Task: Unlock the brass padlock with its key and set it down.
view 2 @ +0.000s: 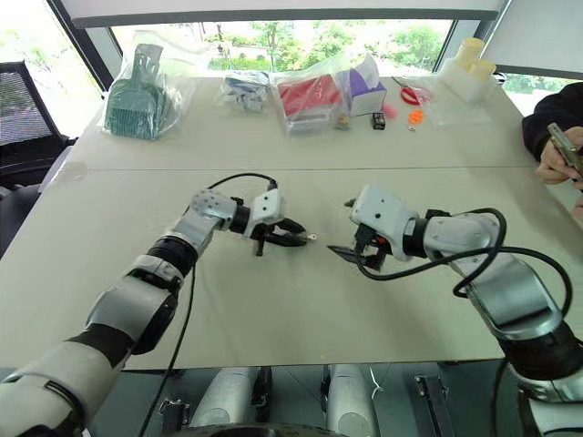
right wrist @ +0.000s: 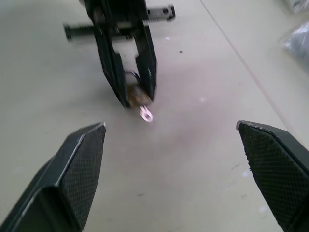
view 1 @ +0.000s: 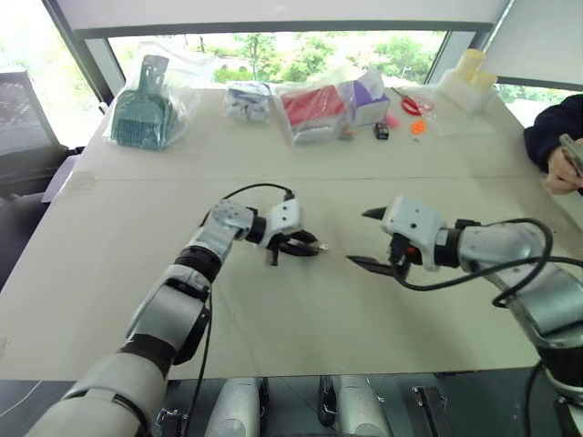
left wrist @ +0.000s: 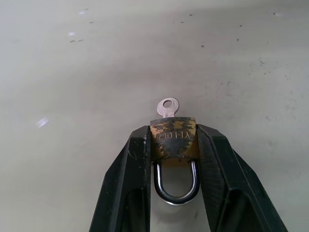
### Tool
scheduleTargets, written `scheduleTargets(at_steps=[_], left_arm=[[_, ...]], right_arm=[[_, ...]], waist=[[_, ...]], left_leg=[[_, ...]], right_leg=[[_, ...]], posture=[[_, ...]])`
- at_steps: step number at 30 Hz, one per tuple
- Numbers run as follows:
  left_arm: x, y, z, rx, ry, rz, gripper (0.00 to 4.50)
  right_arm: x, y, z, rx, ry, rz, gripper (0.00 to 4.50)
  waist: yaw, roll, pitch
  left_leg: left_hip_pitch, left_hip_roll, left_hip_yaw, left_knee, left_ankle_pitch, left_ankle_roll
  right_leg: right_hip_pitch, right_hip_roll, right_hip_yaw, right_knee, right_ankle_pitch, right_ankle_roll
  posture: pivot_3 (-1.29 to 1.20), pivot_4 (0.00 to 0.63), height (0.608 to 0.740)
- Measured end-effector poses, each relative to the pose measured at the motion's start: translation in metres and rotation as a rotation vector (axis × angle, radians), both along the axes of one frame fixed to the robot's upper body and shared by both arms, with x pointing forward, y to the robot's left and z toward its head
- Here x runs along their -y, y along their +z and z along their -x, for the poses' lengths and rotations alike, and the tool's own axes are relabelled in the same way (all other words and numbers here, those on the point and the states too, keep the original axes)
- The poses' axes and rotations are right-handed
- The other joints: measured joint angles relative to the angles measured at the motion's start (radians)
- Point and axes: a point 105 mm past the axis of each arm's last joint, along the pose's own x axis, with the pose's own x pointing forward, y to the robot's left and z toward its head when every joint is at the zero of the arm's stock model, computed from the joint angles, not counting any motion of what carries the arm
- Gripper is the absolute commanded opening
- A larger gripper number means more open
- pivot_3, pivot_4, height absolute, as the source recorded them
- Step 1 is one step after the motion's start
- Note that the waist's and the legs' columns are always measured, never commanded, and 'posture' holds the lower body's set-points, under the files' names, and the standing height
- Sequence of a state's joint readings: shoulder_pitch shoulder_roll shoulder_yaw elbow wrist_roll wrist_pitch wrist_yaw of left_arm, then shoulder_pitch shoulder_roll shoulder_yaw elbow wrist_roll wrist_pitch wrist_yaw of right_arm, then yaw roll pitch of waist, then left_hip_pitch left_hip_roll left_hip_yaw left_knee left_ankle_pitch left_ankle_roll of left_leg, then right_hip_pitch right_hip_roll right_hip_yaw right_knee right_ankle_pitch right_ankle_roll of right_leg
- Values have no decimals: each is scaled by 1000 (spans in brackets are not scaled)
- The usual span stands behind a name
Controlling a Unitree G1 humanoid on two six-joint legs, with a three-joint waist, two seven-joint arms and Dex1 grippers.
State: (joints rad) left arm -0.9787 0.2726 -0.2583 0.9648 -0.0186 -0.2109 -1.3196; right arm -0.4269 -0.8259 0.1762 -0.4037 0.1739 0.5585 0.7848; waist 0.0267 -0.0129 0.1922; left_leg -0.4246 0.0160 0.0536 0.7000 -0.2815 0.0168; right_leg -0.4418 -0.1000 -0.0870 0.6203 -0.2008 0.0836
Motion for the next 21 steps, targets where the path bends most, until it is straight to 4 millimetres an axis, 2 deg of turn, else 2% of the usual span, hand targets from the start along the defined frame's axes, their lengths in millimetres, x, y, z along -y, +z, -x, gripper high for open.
scheduleTargets(at_steps=[3, 5, 9, 14, 17, 21], left_arm=[[-10, 25, -2, 34, 1, 33, 756], [-13, 35, -2, 45, 3, 39, 756], [-22, 38, 2, 38, 17, 34, 756], [-26, 39, 3, 29, 38, 36, 756], [-25, 39, 3, 32, 47, 41, 756], [-25, 44, 3, 51, 51, 51, 756]], right_arm=[[-12, -6, -14, 97, 28, 59, 4500], [-19, -12, -19, 136, 50, 89, 4500], [-39, -16, -31, 255, 109, 142, 4500], [-55, -7, -42, 363, 142, 147, 4500], [-61, -8, -43, 371, 155, 135, 3577], [-67, -10, -42, 372, 180, 140, 1509]], waist=[[5, 0, 0], [10, 0, 0], [2, 0, 0], [1, 0, 0], [-1, 0, 0], [-8, 0, 0]], left_leg=[[-1, -1, 0, 0, 0, 0], [-1, -1, 1, 0, 0, 0], [-1, -1, 2, 0, 0, 0], [-1, -1, 2, 0, 0, 0], [-1, -1, 3, 0, 0, 0], [-1, -1, 3, 0, 0, 0]], right_leg=[[0, 0, 0, 0, 0, 0], [0, 0, 0, -1, 1, 1], [0, 0, 1, -2, 1, 2], [1, 1, 0, -1, 1, 2], [1, 1, 0, -1, 1, 2], [1, 1, 0, -1, 1, 2]], posture=[[0, 150, 740], [0, 150, 740], [0, 150, 740], [0, 150, 740], [0, 150, 740], [0, 150, 740]])
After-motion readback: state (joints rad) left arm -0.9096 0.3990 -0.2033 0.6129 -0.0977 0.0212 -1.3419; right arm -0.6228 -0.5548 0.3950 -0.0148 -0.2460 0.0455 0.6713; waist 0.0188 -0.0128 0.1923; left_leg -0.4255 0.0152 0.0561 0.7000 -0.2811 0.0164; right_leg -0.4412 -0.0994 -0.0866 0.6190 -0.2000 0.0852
